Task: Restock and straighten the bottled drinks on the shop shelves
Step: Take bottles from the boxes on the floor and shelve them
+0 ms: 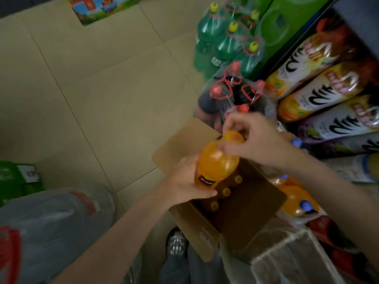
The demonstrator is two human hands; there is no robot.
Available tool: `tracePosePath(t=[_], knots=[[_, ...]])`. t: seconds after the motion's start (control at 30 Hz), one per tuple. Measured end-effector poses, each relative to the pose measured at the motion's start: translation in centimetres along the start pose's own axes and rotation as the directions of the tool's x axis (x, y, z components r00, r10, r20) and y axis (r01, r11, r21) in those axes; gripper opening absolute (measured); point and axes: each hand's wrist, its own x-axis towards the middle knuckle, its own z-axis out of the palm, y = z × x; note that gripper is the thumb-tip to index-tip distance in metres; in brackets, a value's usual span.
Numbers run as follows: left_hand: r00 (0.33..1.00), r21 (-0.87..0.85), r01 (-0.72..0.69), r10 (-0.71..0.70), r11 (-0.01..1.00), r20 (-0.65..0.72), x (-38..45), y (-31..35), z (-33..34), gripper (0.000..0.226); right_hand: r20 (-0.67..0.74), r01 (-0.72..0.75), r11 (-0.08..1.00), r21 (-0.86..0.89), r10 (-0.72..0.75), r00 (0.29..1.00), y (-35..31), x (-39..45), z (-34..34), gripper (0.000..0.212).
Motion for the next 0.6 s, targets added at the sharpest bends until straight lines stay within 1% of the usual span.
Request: tracePosePath(t=[0.03,0.07,0.1,0.13,0.17,0.2,0.23,0.27,0.3,0.33,0.37,0.4,0.43,0.53,0.6], knots=[[0.996,-0.097,0.033,-0.04,0.995,-0.076,0.1,0.6,0.0,0.075,-0.038,0.027,0.987,0.156,-0.022,0.999,-0.6,0.4,-0.8,0.023],[0.982,-0.164,0.047,-0.075,0.985,-0.172,0.2,0.9,-0.2,0.07,-0.077,0.038,0.951,0.306,-0.015,0.997,-0.7,0.9,-1.2,0.02],[0.962,-0.213,0.068,-0.12,0.975,-0.245,0.3,1.0,-0.5,0.063,-0.103,0.014,0.901,0.433,0.034,0.994,0.1,1.3,-1.2,0.019],[0.944,-0.261,0.083,-0.16,0.962,-0.289,0.4,0.8,-1.1,0.055,-0.113,-0.036,0.865,0.501,0.107,0.988,1.6,1.5,-0.7,0.021],[0.929,-0.317,0.101,-0.204,0.943,-0.308,0.4,0.6,-1.7,0.049,-0.136,-0.103,0.882,0.459,0.185,0.973,3.7,1.7,0.4,0.023],[0.913,-0.37,0.114,-0.244,0.922,-0.326,0.4,0.2,-2.4,0.043,-0.154,-0.193,0.941,0.277,0.241,0.958,6.5,1.9,2.0,0.023],[0.898,-0.421,0.103,-0.267,0.901,-0.35,0.4,-0.3,-2.9,0.038,-0.139,-0.294,0.955,0.036,0.296,0.945,9.5,1.9,4.2,0.02],[0.883,-0.449,0.081,-0.273,0.89,-0.381,0.6,-0.8,-3.4,0.033,-0.09,-0.383,0.905,-0.182,0.373,0.923,12.1,1.8,6.7,0.017],[0.875,-0.453,0.063,-0.268,0.889,-0.404,0.7,-1.3,-3.7,0.031,-0.012,-0.427,0.84,-0.334,0.449,0.893,14.2,1.7,9.4,0.021],[0.869,-0.446,0.054,-0.262,0.893,-0.419,0.8,-1.6,-3.9,0.032,0.065,-0.417,0.805,-0.422,0.486,0.871,16.1,1.8,12.1,0.03],[0.864,-0.426,0.049,-0.253,0.903,-0.435,1.0,-2.4,-4.0,0.034,0.117,-0.383,0.795,-0.47,0.486,0.866,17.4,2.3,14.5,0.041],[0.861,-0.404,0.053,-0.247,0.913,-0.444,1.1,-2.9,-3.9,0.035,0.13,-0.353,0.785,-0.509,0.476,0.87,18.3,2.9,16.5,0.048],[0.865,-0.392,0.065,-0.247,0.918,-0.437,1.3,-3.6,-3.6,0.035,0.119,-0.332,0.772,-0.542,0.462,0.879,18.9,3.6,17.9,0.052],[0.885,-0.366,0.117,-0.265,0.923,-0.384,1.2,-4.3,-2.6,0.038,0.068,-0.306,0.724,-0.618,0.436,0.897,19.7,5.3,19.9,0.044],[0.89,-0.395,0.121,-0.276,0.911,-0.364,1.3,-4.4,-1.9,0.038,0.054,-0.316,0.737,-0.598,0.43,0.901,19.5,4.9,19.5,0.033]])
